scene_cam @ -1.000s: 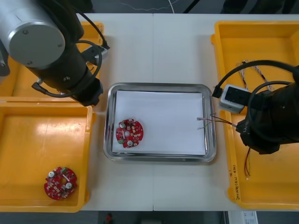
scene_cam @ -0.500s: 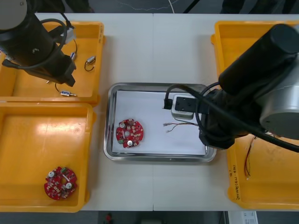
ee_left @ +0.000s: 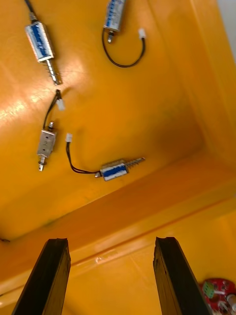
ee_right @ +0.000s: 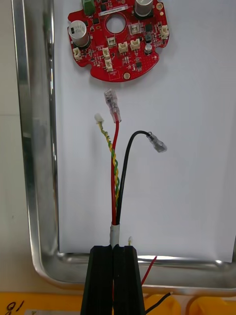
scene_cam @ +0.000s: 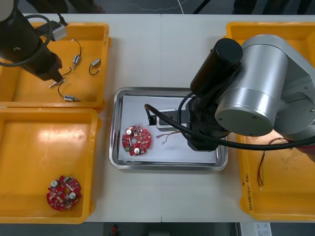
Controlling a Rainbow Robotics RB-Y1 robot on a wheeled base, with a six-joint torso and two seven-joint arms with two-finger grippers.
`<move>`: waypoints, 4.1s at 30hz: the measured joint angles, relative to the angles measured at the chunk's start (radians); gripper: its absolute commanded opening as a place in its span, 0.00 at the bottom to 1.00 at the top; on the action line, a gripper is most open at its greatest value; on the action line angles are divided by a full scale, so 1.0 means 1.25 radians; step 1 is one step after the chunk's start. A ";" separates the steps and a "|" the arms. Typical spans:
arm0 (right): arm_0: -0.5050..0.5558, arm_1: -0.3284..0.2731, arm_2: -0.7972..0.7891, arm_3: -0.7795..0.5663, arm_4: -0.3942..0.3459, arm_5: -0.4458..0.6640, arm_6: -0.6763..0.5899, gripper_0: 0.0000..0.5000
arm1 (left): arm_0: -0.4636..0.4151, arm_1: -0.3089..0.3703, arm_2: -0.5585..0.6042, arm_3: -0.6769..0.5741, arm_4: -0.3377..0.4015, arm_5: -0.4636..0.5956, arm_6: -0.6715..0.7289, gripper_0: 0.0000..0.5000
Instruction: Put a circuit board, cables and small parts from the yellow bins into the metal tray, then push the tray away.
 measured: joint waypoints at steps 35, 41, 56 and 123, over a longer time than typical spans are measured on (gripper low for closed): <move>0.001 -0.002 0.184 0.205 0.095 -0.175 0.037 0.22 | 0.000 0.000 -0.007 0.244 -0.007 -0.354 -0.174 1.00; 0.001 -0.003 0.184 0.206 0.095 -0.176 0.037 1.00 | 0.000 0.000 -0.051 0.286 -0.007 -0.403 -0.176 1.00; 0.001 -0.003 0.176 0.186 0.090 -0.173 0.034 1.00 | 0.026 0.000 -0.118 0.292 -0.011 -0.502 -0.177 1.00; -0.058 -0.042 -0.610 0.486 0.218 0.076 0.033 1.00 | 0.086 0.000 -0.154 0.279 -0.037 -0.581 -0.195 0.00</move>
